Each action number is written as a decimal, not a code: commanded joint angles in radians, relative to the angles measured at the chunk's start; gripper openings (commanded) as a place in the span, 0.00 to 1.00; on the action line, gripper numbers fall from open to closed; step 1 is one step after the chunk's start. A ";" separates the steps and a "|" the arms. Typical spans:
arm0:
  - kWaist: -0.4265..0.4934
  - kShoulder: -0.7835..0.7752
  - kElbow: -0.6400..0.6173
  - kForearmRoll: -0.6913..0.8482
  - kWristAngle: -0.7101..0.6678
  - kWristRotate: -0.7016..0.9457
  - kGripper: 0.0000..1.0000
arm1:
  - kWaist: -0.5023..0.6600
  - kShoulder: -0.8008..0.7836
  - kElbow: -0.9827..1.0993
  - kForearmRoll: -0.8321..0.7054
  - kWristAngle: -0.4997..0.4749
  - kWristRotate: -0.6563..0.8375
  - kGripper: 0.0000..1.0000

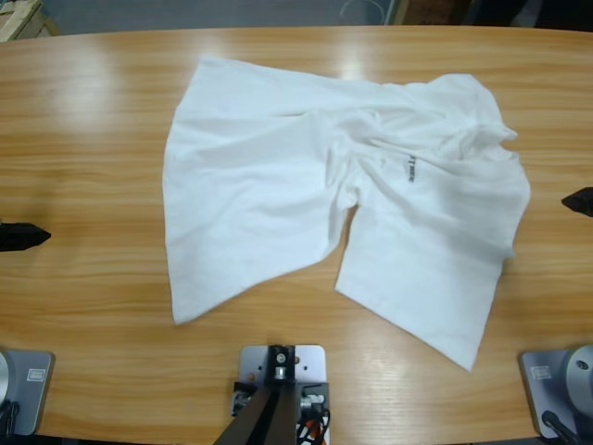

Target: Fold clothes

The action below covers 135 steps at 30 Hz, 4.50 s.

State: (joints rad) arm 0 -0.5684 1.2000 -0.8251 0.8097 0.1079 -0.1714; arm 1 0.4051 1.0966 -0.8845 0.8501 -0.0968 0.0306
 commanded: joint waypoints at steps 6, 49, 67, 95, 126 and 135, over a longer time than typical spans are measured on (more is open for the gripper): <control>-0.077 0.077 -0.006 0.018 -0.005 -0.008 1.00 | 0.012 0.013 0.002 0.003 0.006 0.012 0.99; -0.597 0.397 0.477 -0.966 -0.186 -1.480 0.83 | 0.012 0.039 -0.001 0.004 0.008 0.012 0.99; -0.597 0.489 0.565 -1.169 -0.170 -1.559 0.12 | 0.012 0.064 -0.007 0.009 0.006 0.012 0.99; -0.597 0.421 0.595 -1.167 -0.077 -1.564 0.00 | 0.213 -0.160 0.032 0.288 0.133 0.929 1.00; -0.606 0.415 0.592 -1.147 -0.088 -1.557 0.00 | 0.538 -0.126 0.247 -0.058 0.190 1.318 1.00; -0.610 0.373 0.593 -1.114 -0.094 -1.557 0.00 | 0.823 0.029 0.276 -0.203 0.122 1.582 1.00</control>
State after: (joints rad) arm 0 -1.1652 1.5997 -0.2711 -0.3586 0.0182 -1.7383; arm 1 1.0495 0.9864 -0.6403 0.7415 0.0886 1.4570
